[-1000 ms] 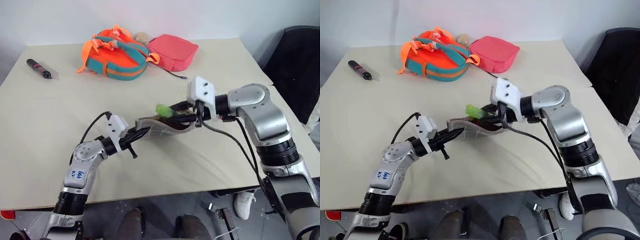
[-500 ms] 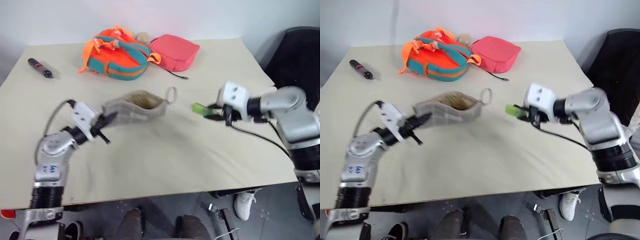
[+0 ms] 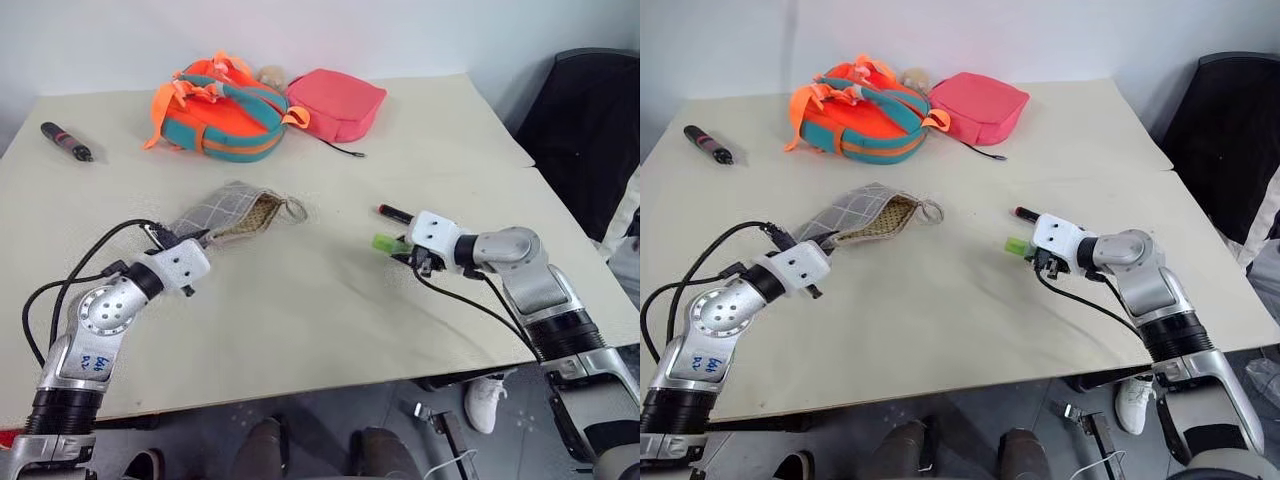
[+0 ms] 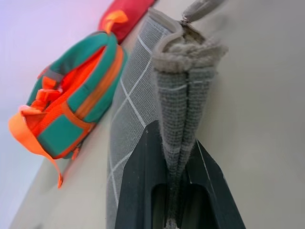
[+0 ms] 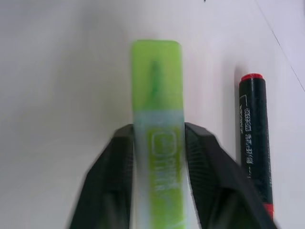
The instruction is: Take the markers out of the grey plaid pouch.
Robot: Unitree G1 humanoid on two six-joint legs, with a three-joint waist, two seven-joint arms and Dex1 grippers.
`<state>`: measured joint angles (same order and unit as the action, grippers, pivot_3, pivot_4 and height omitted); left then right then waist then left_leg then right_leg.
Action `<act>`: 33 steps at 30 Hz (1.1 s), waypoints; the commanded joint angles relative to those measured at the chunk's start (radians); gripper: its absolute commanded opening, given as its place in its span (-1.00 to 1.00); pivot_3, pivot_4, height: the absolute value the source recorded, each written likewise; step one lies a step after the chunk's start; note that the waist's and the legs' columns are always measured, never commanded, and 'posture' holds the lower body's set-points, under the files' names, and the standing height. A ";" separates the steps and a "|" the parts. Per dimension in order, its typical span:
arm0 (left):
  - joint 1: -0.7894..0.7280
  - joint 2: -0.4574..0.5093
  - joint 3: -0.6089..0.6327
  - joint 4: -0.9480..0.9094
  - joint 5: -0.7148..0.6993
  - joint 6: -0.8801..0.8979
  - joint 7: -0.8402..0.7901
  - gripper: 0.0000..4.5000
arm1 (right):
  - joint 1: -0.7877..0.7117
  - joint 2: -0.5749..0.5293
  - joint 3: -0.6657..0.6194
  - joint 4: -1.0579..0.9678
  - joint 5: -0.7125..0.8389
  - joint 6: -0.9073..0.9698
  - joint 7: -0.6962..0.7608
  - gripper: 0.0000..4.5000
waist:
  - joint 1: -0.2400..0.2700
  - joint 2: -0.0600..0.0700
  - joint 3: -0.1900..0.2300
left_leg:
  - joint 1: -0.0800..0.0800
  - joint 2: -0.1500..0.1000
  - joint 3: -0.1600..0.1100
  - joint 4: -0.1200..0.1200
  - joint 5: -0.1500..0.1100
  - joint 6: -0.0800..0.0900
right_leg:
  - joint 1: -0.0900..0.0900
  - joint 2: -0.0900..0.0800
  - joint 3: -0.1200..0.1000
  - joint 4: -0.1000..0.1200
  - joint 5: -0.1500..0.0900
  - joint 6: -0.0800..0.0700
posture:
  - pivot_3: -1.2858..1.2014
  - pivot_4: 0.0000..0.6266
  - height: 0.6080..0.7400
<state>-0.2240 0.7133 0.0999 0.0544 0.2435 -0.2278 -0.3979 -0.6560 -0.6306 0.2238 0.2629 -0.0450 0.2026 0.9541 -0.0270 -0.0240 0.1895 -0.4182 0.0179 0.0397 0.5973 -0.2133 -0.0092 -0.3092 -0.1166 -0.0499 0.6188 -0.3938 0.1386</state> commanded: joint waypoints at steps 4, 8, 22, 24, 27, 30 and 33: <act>0.014 -0.026 0.027 -0.015 -0.127 0.017 -0.065 -0.13 | 0.040 0.035 -0.110 -0.126 0.153 0.111 0.014 0.77 | 0.002 0.000 0.000 | -0.001 0.000 0.000 0.000 0.000 0.000 | -0.001 0.000 0.000 0.002 0.000 0.000 | 0.03 -0.52 1.00; 0.104 -0.030 0.078 -0.113 -0.313 0.095 -0.178 0.41 | 0.079 0.038 -0.175 -0.195 0.232 0.126 0.013 1.00 | 0.000 0.000 0.000 | -0.001 0.000 0.000 0.000 0.000 0.001 | -0.001 -0.001 -0.001 0.002 0.000 0.000 | 0.03 -0.52 1.00; 0.424 -0.108 0.391 -0.327 -0.732 0.430 -0.200 0.92 | 0.424 -0.023 -0.434 -0.277 0.404 -0.028 0.055 1.00 | 0.005 0.000 0.000 | 0.001 -0.001 0.000 0.000 -0.002 0.002 | 0.003 -0.009 -0.002 -0.006 0.000 0.000 | 0.03 -0.52 1.00; 0.455 -0.106 0.402 -0.316 -0.697 0.394 -0.204 0.92 | 0.460 -0.023 -0.458 -0.254 0.414 -0.042 0.052 1.00 | 0.004 0.000 0.000 | 0.002 -0.001 0.000 0.000 -0.002 0.001 | 0.004 -0.009 -0.002 -0.006 0.000 0.000 | 0.03 -0.52 1.00; 0.497 -0.112 0.407 -0.292 -0.660 0.366 -0.204 0.92 | 0.526 -0.039 -0.465 -0.232 0.404 -0.098 0.080 1.00 | 0.005 0.000 0.000 | 0.002 -0.002 0.001 0.000 -0.002 0.001 | 0.004 -0.009 -0.002 -0.006 0.000 0.000 | 0.03 -0.52 1.00; 0.522 -0.129 0.407 -0.270 -0.655 0.320 -0.222 0.92 | 0.555 -0.051 -0.456 -0.213 0.388 -0.145 0.094 1.00 | 0.005 0.000 0.000 | 0.002 -0.002 0.002 0.000 -0.002 0.001 | 0.004 -0.009 -0.002 -0.007 0.000 0.000 | 0.03 -0.52 1.00; 0.537 -0.144 0.410 -0.250 -0.657 0.293 -0.226 0.92 | 0.544 -0.048 -0.454 -0.210 0.403 -0.143 0.088 1.00 | 0.005 0.000 0.000 | 0.002 -0.002 0.002 0.000 -0.004 -0.001 | 0.004 -0.011 -0.002 -0.007 0.000 0.000 | 0.03 -0.52 1.00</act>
<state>0.3001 0.5716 0.4765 -0.1897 -0.4205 0.0948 -0.6193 -0.1014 -0.6604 -0.2048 0.0702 0.3404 0.0780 1.0400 -0.0221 -0.0236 0.1897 -0.4154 0.0157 0.0421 0.5971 -0.2174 -0.0105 -0.3052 -0.1276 -0.0517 0.6121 -0.3934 0.1383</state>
